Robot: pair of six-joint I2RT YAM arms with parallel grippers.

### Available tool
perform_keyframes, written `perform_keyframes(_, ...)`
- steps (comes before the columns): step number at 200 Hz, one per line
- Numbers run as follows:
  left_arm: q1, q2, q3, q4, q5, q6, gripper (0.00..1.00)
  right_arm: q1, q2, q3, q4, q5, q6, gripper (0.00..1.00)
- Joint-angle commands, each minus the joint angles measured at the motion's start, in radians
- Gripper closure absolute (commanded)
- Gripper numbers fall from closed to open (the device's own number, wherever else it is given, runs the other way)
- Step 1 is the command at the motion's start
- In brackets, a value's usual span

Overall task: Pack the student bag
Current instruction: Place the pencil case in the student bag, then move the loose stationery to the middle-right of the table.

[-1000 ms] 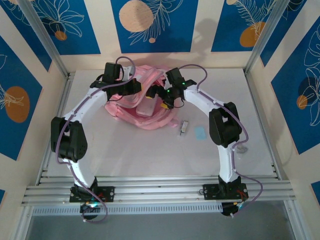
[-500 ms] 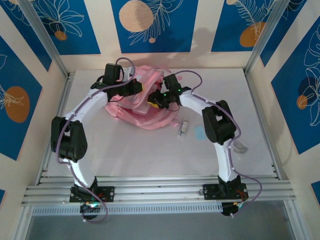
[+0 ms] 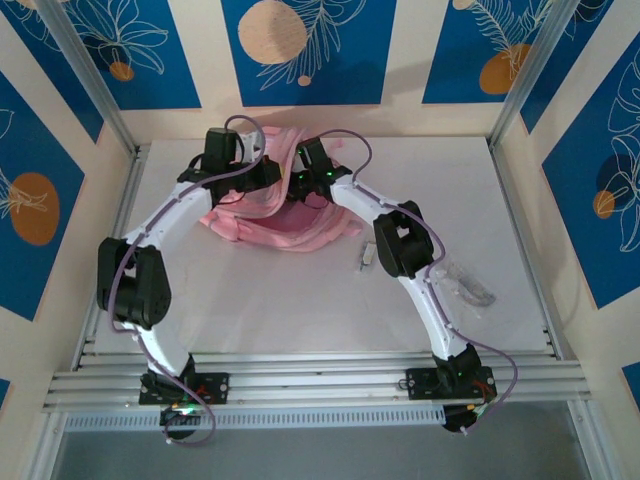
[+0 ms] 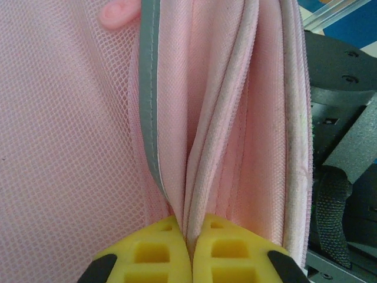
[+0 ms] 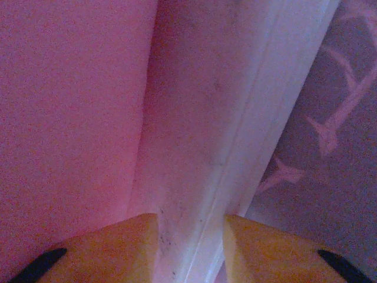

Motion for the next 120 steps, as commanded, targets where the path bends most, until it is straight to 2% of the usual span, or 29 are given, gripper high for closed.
perform_keyframes(1,-0.026,-0.071,-0.008,0.066,0.062,0.013,1.0,0.007,-0.171,-0.132,-0.002,-0.049,-0.065,0.6)
perform_keyframes(24,-0.027,-0.092,-0.029,0.082,0.024,0.018,1.0,-0.013,-0.384,-0.336,-0.092,0.015,-0.17,0.41)
perform_keyframes(38,-0.026,-0.108,-0.043,0.089,0.004,0.025,1.0,-0.034,-0.502,-0.438,-0.173,0.045,-0.236,0.34)
perform_keyframes(58,-0.027,-0.122,-0.053,0.091,-0.004,0.031,1.0,-0.071,-0.639,-0.55,-0.321,0.095,-0.318,0.28)
perform_keyframes(84,-0.026,-0.136,-0.084,0.118,0.009,0.016,1.0,-0.144,-0.797,-0.701,-0.506,0.249,-0.402,0.22)
perform_keyframes(120,-0.027,-0.155,-0.142,0.168,0.024,-0.015,1.0,-0.311,-0.932,-0.887,-0.592,0.358,-0.433,0.17)
